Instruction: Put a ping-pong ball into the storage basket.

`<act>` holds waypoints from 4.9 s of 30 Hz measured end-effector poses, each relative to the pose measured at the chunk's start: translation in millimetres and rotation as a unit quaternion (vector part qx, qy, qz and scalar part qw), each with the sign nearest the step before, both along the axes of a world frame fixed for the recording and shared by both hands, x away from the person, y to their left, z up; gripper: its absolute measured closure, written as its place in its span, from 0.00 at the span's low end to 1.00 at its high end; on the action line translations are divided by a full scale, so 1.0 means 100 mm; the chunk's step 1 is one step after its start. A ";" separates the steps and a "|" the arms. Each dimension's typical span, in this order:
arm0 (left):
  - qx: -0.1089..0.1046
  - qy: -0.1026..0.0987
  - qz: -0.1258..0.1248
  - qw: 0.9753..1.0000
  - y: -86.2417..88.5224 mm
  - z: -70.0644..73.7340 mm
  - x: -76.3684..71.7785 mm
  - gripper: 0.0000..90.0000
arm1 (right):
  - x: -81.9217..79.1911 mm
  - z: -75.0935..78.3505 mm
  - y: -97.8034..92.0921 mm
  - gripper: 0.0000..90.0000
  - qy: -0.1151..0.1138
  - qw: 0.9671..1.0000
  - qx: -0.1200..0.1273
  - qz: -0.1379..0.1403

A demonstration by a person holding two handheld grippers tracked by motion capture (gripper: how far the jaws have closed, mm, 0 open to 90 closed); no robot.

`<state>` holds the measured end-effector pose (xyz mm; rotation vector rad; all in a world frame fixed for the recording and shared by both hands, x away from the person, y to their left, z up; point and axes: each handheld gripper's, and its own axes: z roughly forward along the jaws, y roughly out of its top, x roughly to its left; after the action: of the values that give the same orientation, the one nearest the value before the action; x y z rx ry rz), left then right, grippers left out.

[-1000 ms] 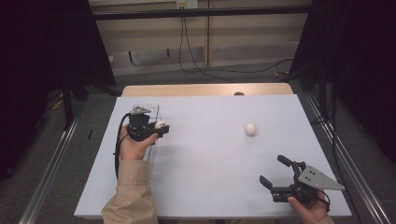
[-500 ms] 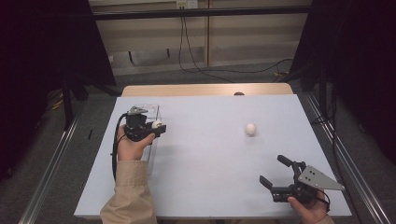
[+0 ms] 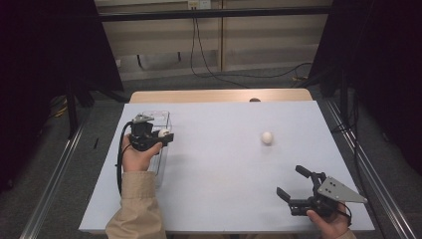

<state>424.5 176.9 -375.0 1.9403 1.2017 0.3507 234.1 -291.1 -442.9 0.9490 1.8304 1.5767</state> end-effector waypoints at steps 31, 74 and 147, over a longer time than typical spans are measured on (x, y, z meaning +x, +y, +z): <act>0.020 -0.006 0.038 0.999 0.19 -0.01 0.00 0.56 | 0.00 0.00 0.01 0.05 0.001 1.000 0.000 0.001; 0.026 -0.003 0.030 0.999 0.02 -0.02 0.00 0.26 | 0.01 0.00 0.01 0.05 0.000 1.000 0.000 0.002; -0.005 0.004 -0.109 0.994 -0.94 -0.12 -0.05 0.12 | 0.02 0.00 0.01 0.05 -0.001 1.000 -0.005 0.004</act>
<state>419.3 83.3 -387.4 2.0419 0.9837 0.2216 235.8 -290.0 -442.6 0.9374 1.8415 1.5723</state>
